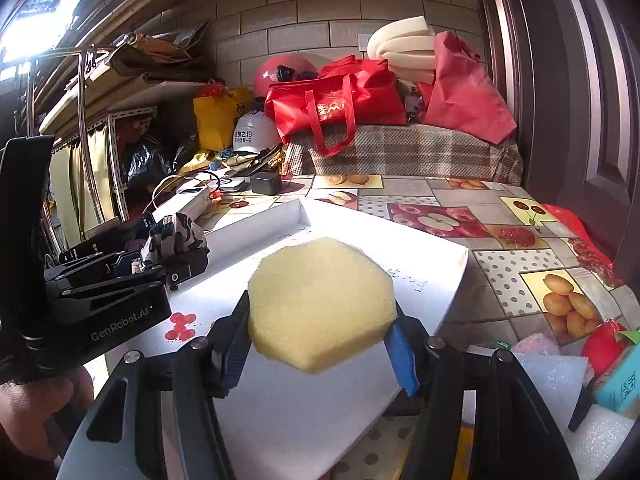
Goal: Organize soft objects
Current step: 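Carry cloth and sponge over the white tray and open both grippers to drop them, then withdraw both grippers from the tray back toward the pile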
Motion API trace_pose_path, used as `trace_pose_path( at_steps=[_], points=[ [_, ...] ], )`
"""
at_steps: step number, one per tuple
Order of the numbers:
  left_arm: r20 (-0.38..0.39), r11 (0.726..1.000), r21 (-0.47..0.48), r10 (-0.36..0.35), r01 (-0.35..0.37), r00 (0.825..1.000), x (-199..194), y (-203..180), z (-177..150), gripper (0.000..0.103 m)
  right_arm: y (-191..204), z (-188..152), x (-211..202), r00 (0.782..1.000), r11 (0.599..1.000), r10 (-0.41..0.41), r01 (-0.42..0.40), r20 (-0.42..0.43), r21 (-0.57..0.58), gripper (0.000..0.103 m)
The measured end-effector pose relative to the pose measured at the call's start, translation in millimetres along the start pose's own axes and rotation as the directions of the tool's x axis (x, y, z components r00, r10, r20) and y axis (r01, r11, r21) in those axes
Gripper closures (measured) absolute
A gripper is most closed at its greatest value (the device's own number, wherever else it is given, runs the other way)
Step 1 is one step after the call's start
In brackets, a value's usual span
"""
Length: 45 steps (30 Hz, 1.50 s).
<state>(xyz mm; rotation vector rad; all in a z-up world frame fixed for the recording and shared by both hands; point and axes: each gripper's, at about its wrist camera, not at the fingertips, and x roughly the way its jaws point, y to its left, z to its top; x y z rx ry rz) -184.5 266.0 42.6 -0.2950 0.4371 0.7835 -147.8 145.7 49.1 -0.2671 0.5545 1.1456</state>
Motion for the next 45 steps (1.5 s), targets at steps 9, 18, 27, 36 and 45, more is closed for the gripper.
trace_pose_path(
  at_steps=[9, 18, 27, 36, 45],
  points=[
    [-0.002, 0.995, 0.054, 0.088, -0.088, 0.996, 3, -11, 0, 0.014, -9, 0, 11, 0.998, 0.998, -0.016, 0.019, -0.061, 0.052, 0.015],
    [0.049, 0.993, 0.038, 0.109, -0.111, 0.993, -7, -7, 0, 0.0, -12, 0, 1, 1.0, 0.997, -0.007, 0.008, -0.004, 0.075, 0.0],
    [0.125, 0.993, 0.024, 0.111, -0.115, 0.986, -22, -5, -2, 0.0, -8, -1, -19, 0.996, 0.999, -0.015, 0.011, 0.09, 0.046, 0.0],
    [0.204, 0.993, 0.034, 0.107, -0.116, 0.973, -39, -11, -6, 0.0, -10, -9, -35, 0.996, 1.0, -0.008, 0.006, 0.09, 0.028, 0.0],
    [0.231, 0.996, 0.061, 0.051, -0.067, 0.972, -55, -27, -16, 0.0, -46, -17, -89, 0.97, 0.99, -0.07, 0.04, 0.231, 0.133, 0.0]
  ],
)
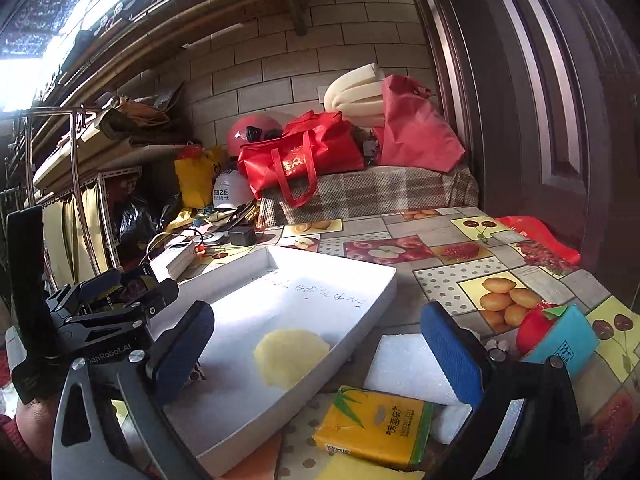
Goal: Organize soft objects
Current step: 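Withdraw both grippers from the tray back toward the pile, then grasp the yellow rectangular sponge with the left gripper while the right grasps the knotted rope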
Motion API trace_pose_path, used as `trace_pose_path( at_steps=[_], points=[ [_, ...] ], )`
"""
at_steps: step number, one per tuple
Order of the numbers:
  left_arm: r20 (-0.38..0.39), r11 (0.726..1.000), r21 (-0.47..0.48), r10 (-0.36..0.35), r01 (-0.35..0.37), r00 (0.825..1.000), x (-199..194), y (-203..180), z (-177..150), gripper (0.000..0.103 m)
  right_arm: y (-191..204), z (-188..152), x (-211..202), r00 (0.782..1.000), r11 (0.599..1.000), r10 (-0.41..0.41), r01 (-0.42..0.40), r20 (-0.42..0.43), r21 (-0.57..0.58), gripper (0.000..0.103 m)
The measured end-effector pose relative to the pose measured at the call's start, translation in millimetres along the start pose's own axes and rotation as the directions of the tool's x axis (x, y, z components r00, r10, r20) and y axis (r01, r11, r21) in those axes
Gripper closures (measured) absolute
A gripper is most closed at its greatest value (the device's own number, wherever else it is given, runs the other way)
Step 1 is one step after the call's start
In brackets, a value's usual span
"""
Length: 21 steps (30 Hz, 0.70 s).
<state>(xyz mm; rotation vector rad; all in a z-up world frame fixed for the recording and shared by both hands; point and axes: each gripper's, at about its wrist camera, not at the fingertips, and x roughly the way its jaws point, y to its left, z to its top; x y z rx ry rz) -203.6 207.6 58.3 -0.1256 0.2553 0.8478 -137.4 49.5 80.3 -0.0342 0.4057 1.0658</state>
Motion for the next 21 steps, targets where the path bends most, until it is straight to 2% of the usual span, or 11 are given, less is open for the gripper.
trace_pose_path(
  at_steps=[2, 5, 7, 9, 11, 13, 15, 17, 19, 20, 21],
  points=[
    [0.005, 0.999, 0.006, -0.034, 0.034, 0.999, -5, -5, -1, 0.0, -18, 7, -16, 0.997, 0.996, -0.059, 0.056, 0.054, 0.066, 0.0],
    [0.002, 0.995, 0.008, -0.094, 0.094, 0.996, -10, -11, -3, 0.0, -54, 9, -41, 0.979, 0.977, -0.147, 0.121, 0.143, 0.174, 0.0],
    [-0.01, 0.99, 0.012, -0.142, 0.142, 0.99, -14, -16, -4, 0.0, -78, 13, -48, 0.974, 0.969, -0.187, 0.162, 0.124, 0.188, 0.0],
    [-0.034, 0.977, 0.028, -0.212, 0.213, 0.977, -18, -24, -6, 0.0, -103, 17, -58, 0.966, 0.959, -0.23, 0.205, 0.116, 0.198, 0.0],
    [-0.082, 0.945, 0.049, -0.319, 0.323, 0.944, -23, -39, -9, 0.0, -128, 19, -66, 0.964, 0.954, -0.247, 0.225, 0.095, 0.196, 0.0],
    [-0.137, 0.891, 0.069, -0.437, 0.449, 0.889, -29, -60, -12, 0.0, -148, 17, -72, 0.963, 0.95, -0.266, 0.253, 0.051, 0.182, 0.0],
    [-0.198, 0.83, 0.104, -0.522, 0.548, 0.829, -38, -88, -17, 0.0, -163, 13, -71, 0.963, 0.95, -0.271, 0.269, -0.015, 0.156, 0.0],
    [-0.278, 0.8, 0.133, -0.537, 0.585, 0.797, -43, -117, -22, 0.0, -172, 5, -70, 0.97, 0.964, -0.229, 0.238, -0.085, 0.122, 0.0],
    [-0.371, 0.782, 0.143, -0.526, 0.606, 0.766, -40, -143, -29, 0.004, -173, -2, -67, 0.972, 0.976, -0.181, 0.197, -0.153, 0.096, 0.0],
    [-0.409, 0.78, 0.156, -0.507, 0.605, 0.759, -38, -155, -33, 0.006, -173, -4, -66, 0.97, 0.981, -0.158, 0.176, -0.187, 0.085, 0.0],
    [-0.434, 0.785, 0.175, -0.481, 0.595, 0.762, -37, -164, -38, 0.006, -173, -7, -65, 0.964, 0.983, -0.15, 0.169, -0.219, 0.072, 0.0]
  ],
)
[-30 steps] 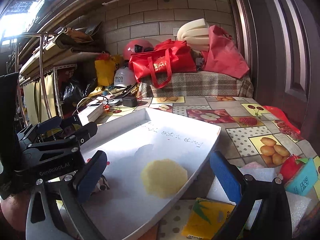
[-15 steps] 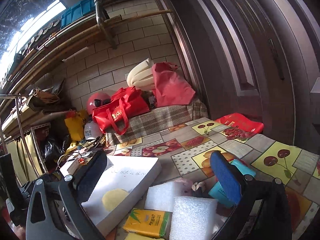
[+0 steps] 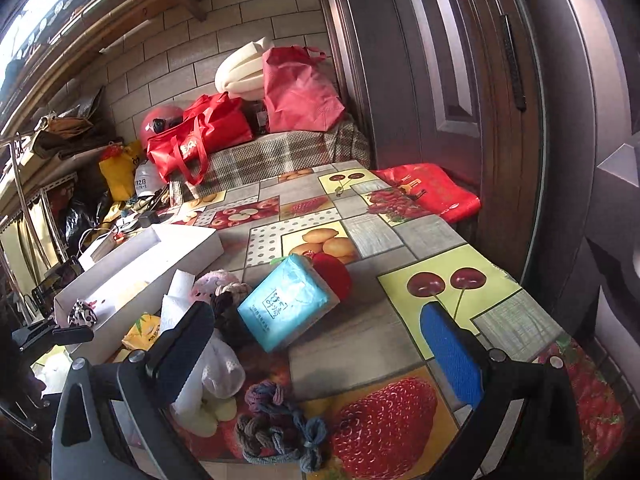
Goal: Organize soft objects
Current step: 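Grasp the yellow rectangular sponge with the left gripper while the right grasps the knotted rope, then carry sponge and rope over the white tray and open both grippers to drop them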
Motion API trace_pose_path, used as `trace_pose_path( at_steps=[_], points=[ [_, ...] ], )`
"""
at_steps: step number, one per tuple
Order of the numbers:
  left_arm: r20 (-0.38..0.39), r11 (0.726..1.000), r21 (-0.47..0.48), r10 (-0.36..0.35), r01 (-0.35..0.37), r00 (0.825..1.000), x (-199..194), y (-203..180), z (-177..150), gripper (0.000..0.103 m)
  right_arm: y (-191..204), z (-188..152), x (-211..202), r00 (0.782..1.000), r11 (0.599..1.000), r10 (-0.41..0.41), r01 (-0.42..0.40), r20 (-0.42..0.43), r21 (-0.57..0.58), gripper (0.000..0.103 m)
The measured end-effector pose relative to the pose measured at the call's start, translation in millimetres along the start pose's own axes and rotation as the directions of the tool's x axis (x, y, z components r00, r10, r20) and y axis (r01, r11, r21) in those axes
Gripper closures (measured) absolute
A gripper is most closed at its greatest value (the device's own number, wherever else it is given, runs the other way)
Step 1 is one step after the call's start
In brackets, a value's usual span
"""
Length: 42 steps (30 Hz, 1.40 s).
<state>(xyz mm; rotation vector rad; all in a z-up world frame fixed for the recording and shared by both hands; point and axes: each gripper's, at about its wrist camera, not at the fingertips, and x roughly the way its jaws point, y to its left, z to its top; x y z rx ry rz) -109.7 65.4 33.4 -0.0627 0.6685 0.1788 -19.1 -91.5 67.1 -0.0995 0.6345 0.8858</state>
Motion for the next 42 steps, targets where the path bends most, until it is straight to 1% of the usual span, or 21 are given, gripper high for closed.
trace_pose_path(
  at_steps=[3, 6, 9, 12, 13, 14, 15, 16, 17, 18, 19, 21, 24, 27, 29, 32, 33, 35, 37, 40, 42],
  points=[
    [-0.063, 0.999, 0.014, 0.044, -0.044, 0.997, 17, -9, 4, 0.006, 3, -6, 2, 0.996, 0.998, 0.023, -0.027, -0.082, -0.049, 0.0],
    [-0.108, 1.0, -0.015, 0.026, -0.028, 0.994, 29, -5, 5, 0.006, 12, -15, 6, 0.986, 0.989, 0.047, -0.068, -0.161, -0.131, 0.0],
    [-0.138, 0.999, -0.038, 0.004, -0.009, 0.99, 38, -1, 7, 0.006, 24, -25, 19, 0.971, 0.972, 0.017, -0.072, -0.24, -0.222, 0.0],
    [-0.153, 0.999, -0.045, 0.01, -0.017, 0.988, 44, 0, 6, 0.006, 31, -36, 39, 0.946, 0.962, -0.012, -0.078, -0.323, -0.263, 0.001],
    [-0.157, 0.999, -0.042, 0.016, -0.023, 0.988, 45, -1, 7, 0.006, 32, -38, 44, 0.937, 0.959, -0.021, -0.08, -0.349, -0.272, 0.006],
    [-0.161, 0.999, -0.038, 0.03, -0.037, 0.986, 46, -2, 7, 0.009, 33, -39, 46, 0.931, 0.957, -0.018, -0.09, -0.364, -0.276, 0.022],
    [-0.162, 0.998, -0.035, 0.048, -0.055, 0.986, 47, -1, 7, 0.018, 33, -40, 47, 0.927, 0.956, -0.014, -0.098, -0.374, -0.276, 0.041],
    [-0.155, 0.997, -0.031, 0.06, -0.066, 0.986, 45, -1, 7, 0.026, 31, -41, 45, 0.929, 0.956, -0.002, -0.107, -0.37, -0.273, 0.047],
    [-0.145, 0.997, -0.03, 0.067, -0.072, 0.987, 43, 1, 7, 0.045, 31, -41, 44, 0.93, 0.955, 0.006, -0.114, -0.366, -0.275, 0.058],
    [-0.135, 0.997, -0.035, 0.057, -0.062, 0.989, 41, 2, 7, 0.047, 31, -42, 42, 0.931, 0.951, 0.009, -0.12, -0.364, -0.284, 0.069],
    [-0.124, 0.998, -0.04, 0.049, -0.055, 0.991, 39, 4, 7, 0.048, 31, -43, 40, 0.933, 0.949, 0.011, -0.123, -0.359, -0.289, 0.07],
    [-0.093, 0.997, -0.054, 0.049, -0.054, 0.994, 32, 7, 7, 0.05, 30, -41, 35, 0.941, 0.952, 0.0, -0.104, -0.339, -0.288, 0.075],
    [-0.031, 0.995, -0.063, 0.071, -0.073, 0.997, 19, 7, 7, 0.051, 21, -28, 21, 0.965, 0.966, -0.012, -0.057, -0.263, -0.251, 0.076],
    [0.035, 0.995, -0.053, 0.085, -0.083, 0.996, 6, 5, 7, 0.051, 12, -8, -1, 0.991, 0.982, 0.002, -0.026, -0.131, -0.185, 0.076],
    [0.104, 0.995, -0.044, 0.09, -0.085, 0.991, -5, 4, 7, 0.051, 10, 3, -13, 0.999, 0.991, 0.016, -0.02, -0.031, -0.135, 0.076],
    [0.224, 0.995, -0.054, 0.1, -0.09, 0.969, -26, 5, 5, 0.051, 13, 8, -22, 0.994, 0.997, -0.001, 0.009, 0.107, -0.081, 0.076],
    [0.254, 0.994, -0.063, 0.105, -0.092, 0.961, -31, 6, 5, 0.051, 15, 8, -24, 0.989, 0.998, -0.01, 0.019, 0.147, -0.064, 0.076],
    [0.287, 0.991, -0.09, 0.119, -0.097, 0.95, -37, 12, 5, 0.051, 19, 6, -23, 0.98, 0.999, -0.025, 0.034, 0.199, -0.04, 0.076],
    [0.301, 0.987, -0.119, 0.138, -0.107, 0.944, -41, 18, 4, 0.051, 25, 3, -20, 0.974, 0.998, -0.042, 0.052, 0.224, -0.038, 0.076],
    [0.313, 0.983, -0.139, 0.157, -0.118, 0.937, -44, 24, 3, 0.051, 31, 1, -13, 0.978, 0.998, -0.032, 0.041, 0.207, -0.041, 0.076],
    [0.318, 0.982, -0.139, 0.168, -0.13, 0.933, -46, 25, 3, 0.051, 35, 2, -13, 0.976, 0.998, -0.023, 0.034, 0.218, -0.047, 0.076]
  ],
)
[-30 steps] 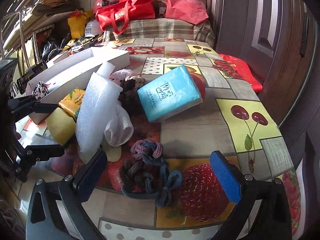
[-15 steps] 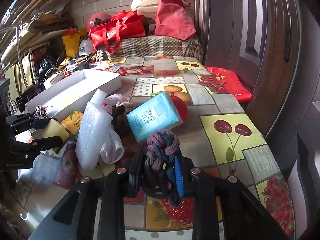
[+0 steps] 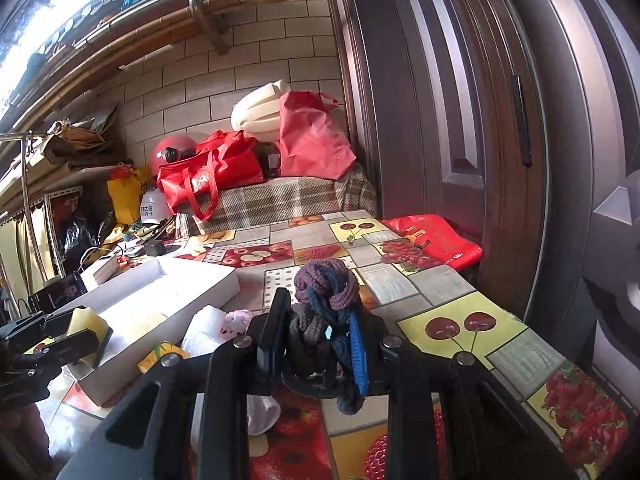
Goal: Organize soft objects
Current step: 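Carry sponge and rope over the white tray and open both grippers to drop them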
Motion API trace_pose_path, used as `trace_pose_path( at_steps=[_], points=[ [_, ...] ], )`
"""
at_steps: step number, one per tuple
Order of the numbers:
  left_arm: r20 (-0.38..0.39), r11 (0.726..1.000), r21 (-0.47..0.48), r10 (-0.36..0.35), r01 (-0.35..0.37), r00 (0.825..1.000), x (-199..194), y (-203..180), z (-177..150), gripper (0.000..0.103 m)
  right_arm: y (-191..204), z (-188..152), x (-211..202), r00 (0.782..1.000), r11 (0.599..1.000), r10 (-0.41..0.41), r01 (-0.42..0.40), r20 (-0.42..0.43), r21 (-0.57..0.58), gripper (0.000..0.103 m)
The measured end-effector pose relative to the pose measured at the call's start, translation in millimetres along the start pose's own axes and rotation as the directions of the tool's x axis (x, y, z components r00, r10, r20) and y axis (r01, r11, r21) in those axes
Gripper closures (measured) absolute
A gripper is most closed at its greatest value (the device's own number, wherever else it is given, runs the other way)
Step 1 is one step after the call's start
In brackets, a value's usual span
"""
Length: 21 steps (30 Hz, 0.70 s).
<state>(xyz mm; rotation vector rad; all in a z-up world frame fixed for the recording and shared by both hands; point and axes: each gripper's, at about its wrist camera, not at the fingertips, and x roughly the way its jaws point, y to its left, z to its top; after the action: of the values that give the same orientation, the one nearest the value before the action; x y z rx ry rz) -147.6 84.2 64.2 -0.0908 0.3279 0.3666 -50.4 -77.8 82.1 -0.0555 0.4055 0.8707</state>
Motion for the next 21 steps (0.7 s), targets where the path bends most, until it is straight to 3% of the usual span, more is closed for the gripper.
trace_pose_path(
  at_steps=[8, 21],
  points=[
    [0.037, 0.997, 0.04, 0.072, -0.074, 0.997, -5, 13, -2, 0.051, 19, -4, 1, 0.999, 0.999, 0.042, -0.043, -0.005, -0.023, 0.076],
    [0.062, 0.975, -0.035, 0.221, -0.219, 0.973, -17, 72, -7, 0.05, 65, -8, 11, 0.987, 0.982, 0.159, -0.161, -0.026, -0.095, 0.076]
  ],
)
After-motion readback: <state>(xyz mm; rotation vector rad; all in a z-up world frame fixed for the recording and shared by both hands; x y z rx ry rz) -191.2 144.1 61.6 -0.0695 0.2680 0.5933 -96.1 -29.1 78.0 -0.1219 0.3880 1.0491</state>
